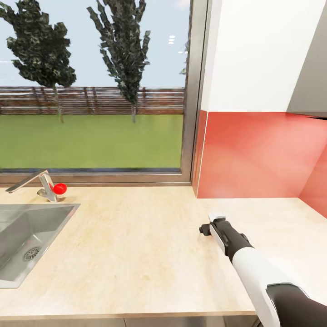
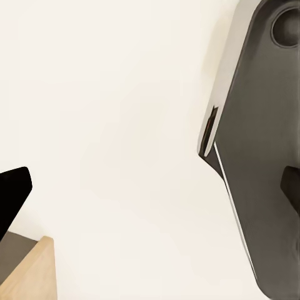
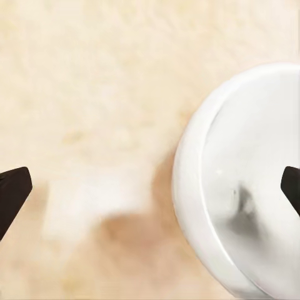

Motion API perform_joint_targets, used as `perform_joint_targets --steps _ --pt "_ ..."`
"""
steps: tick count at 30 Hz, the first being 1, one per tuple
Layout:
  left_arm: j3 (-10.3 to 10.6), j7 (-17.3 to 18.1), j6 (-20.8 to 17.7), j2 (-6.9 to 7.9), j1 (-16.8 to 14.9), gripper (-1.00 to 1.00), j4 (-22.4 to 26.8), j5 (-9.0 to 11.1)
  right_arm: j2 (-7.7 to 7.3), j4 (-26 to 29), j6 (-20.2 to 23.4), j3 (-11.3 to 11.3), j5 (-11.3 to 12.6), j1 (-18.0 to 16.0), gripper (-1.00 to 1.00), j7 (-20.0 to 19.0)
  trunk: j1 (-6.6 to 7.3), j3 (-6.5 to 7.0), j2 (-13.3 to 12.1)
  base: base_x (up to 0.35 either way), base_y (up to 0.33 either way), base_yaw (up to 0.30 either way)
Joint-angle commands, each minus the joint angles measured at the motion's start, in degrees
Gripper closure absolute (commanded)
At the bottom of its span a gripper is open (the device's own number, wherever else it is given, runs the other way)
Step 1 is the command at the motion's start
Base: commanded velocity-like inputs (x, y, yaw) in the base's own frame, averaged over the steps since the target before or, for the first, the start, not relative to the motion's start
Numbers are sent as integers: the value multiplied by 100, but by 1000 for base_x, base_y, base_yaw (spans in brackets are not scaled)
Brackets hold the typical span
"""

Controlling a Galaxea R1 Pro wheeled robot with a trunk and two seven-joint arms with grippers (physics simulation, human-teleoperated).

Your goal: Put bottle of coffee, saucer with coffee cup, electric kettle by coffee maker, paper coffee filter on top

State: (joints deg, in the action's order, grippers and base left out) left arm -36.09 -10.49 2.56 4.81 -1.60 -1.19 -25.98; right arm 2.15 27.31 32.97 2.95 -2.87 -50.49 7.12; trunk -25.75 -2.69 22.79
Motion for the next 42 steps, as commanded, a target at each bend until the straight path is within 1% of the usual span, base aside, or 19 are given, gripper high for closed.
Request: perform_joint_targets --steps 1,8,12,13,32,42 --pt "-47 -24 26 2 -7 -100 -13 -57 -1 5 31 22 -29 -4 -100 9 -4 -13 13 0 0 0" --pt "-47 -24 26 2 -7 -100 -13 -57 -9 -3 17 22 -33 -4 -100 9 -4 -13 13 0 0 0" --pt "-47 -24 26 2 -7 -100 -13 -57 -20 -131 11 22 -37 -4 -100 9 -4 -13 13 0 0 0" --pt "-47 -24 25 2 -7 -100 -13 -57 -20 -159 10 22 -37 -4 100 9 -4 -13 13 0 0 0" --pt "-47 -24 29 2 -7 -100 -13 -57 -22 -212 8 30 -36 -4 100 9 -4 -13 13 0 0 0" --pt "-47 -24 34 -13 -7 -100 -13 -57 5 -172 8 34 -29 -4 100 1 -4 -13 13 0 0 0"
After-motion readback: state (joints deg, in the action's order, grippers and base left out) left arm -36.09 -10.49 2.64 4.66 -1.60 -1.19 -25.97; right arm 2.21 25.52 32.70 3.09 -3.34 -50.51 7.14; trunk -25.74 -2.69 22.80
